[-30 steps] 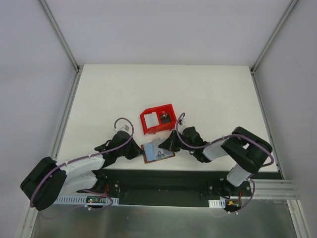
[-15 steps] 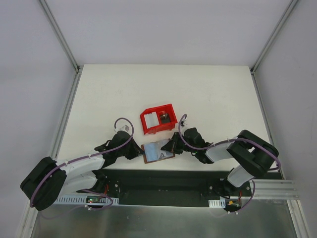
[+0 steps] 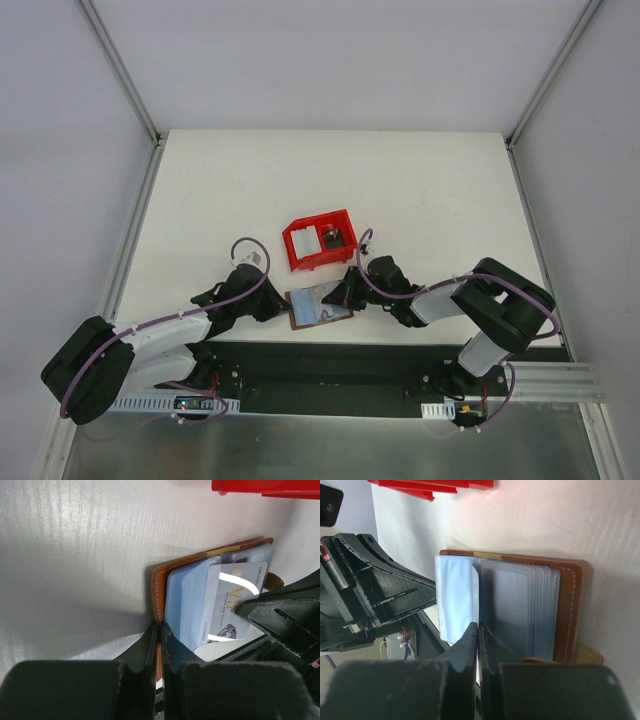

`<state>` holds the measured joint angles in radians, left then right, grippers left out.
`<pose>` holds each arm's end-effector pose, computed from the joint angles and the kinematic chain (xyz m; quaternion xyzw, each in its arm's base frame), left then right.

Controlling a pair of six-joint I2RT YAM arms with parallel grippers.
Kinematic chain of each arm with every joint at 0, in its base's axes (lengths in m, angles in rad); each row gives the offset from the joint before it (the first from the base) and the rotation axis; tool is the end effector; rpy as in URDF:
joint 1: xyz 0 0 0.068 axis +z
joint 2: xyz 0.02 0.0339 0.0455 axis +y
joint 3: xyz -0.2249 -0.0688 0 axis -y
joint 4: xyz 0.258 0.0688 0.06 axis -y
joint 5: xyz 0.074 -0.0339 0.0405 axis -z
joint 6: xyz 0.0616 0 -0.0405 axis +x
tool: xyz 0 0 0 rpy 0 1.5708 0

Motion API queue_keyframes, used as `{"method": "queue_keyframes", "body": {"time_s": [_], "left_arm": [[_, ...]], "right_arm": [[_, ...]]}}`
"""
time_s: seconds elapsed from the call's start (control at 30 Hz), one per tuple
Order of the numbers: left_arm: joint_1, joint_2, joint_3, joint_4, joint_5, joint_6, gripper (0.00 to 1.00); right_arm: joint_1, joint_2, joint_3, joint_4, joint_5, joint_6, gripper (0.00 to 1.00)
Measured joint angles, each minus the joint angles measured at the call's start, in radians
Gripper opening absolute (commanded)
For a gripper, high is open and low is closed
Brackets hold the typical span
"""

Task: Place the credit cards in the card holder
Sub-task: Insert the credit card into the card holder.

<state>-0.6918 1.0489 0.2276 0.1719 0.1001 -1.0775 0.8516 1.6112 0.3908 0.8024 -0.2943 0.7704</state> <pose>0.1773 -0.1549 0.0787 -0.1496 0.8823 -0.3719 0.2466 0.1812 0.2341 0.0625 -0.1135 0.8254 0.4755 0.2822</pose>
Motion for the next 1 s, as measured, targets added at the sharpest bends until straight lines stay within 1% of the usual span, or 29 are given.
{"method": "queue_keyframes", "body": {"time_s": [0.1,0.2,0.27,0.37,0.5,0.53,0.63,0.7,1.0], "left_arm": [[0.0,0.0,0.0,0.0,0.0,0.0,0.0],[0.0,0.0,0.0,0.0,0.0,0.0,0.0],[0.0,0.0,0.0,0.0,0.0,0.0,0.0],[0.0,-0.001,0.0,0.0,0.0,0.0,0.0],[0.0,-0.001,0.0,0.0,0.0,0.0,0.0],[0.0,-0.001,0.0,0.0,0.0,0.0,0.0],[0.0,-0.002,0.0,0.0,0.0,0.001,0.0],[0.0,-0.002,0.0,0.0,0.0,0.001,0.0],[0.0,-0.002,0.0,0.0,0.001,0.005,0.0]], "right_arm": [[0.008,0.015,0.014,0.0,-0.004,0.005,0.01],[0.024,0.029,0.033,0.0,-0.004,0.005,0.05],[0.027,0.029,0.036,-0.007,0.0,0.003,0.11],[0.032,0.018,0.039,-0.055,0.019,-0.006,0.25],[0.046,-0.063,0.069,-0.206,0.058,-0.06,0.37],[0.05,-0.084,0.085,-0.258,0.074,-0.082,0.38],[0.058,-0.129,0.15,-0.406,0.129,-0.15,0.4],[0.062,-0.131,0.195,-0.478,0.15,-0.184,0.4],[0.119,-0.064,0.315,-0.652,0.187,-0.245,0.41]]}}
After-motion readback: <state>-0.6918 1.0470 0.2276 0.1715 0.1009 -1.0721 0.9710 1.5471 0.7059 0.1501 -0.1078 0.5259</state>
